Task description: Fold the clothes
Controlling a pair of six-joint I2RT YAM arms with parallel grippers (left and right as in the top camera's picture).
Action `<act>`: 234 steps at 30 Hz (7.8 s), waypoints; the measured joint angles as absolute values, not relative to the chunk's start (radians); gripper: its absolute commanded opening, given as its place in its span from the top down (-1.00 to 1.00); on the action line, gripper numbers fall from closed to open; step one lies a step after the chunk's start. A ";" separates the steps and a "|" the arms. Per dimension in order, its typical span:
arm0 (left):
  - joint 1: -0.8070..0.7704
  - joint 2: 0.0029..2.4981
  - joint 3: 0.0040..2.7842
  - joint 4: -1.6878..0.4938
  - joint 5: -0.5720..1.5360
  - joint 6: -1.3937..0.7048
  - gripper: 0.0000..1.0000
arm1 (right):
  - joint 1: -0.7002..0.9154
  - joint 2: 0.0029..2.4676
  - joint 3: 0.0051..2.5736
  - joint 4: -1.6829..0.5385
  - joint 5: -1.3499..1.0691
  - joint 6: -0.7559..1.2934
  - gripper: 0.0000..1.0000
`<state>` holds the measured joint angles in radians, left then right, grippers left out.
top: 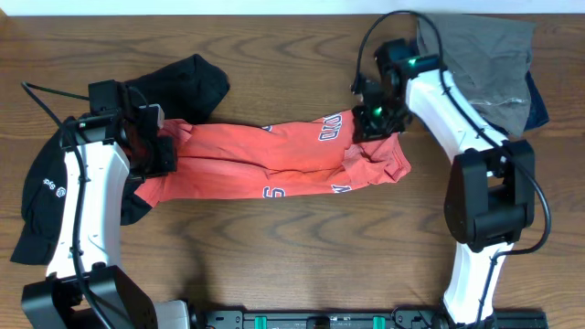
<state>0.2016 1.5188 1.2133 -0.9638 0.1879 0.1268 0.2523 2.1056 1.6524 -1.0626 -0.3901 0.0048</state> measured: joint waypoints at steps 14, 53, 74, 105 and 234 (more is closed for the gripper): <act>-0.010 1.567 1.213 -0.902 0.259 0.072 0.88 | 0.193 2.106 1.751 -1.124 -0.431 0.026 0.82; -0.362 1.671 1.213 -0.602 0.389 -0.159 -0.82 | 0.097 2.106 1.917 -1.332 -0.372 0.005 0.29; -0.144 1.668 1.220 -0.685 0.390 -0.137 -0.93 | 0.052 2.106 1.594 -1.092 -0.302 0.012 -0.97; -0.138 1.668 1.220 -0.710 0.335 -0.107 -0.94 | 0.069 2.071 1.329 -0.748 -0.513 0.186 0.97; 0.085 1.668 1.220 -0.751 0.228 -0.065 -0.97 | 0.578 2.009 1.624 -1.078 -0.334 0.043 -0.69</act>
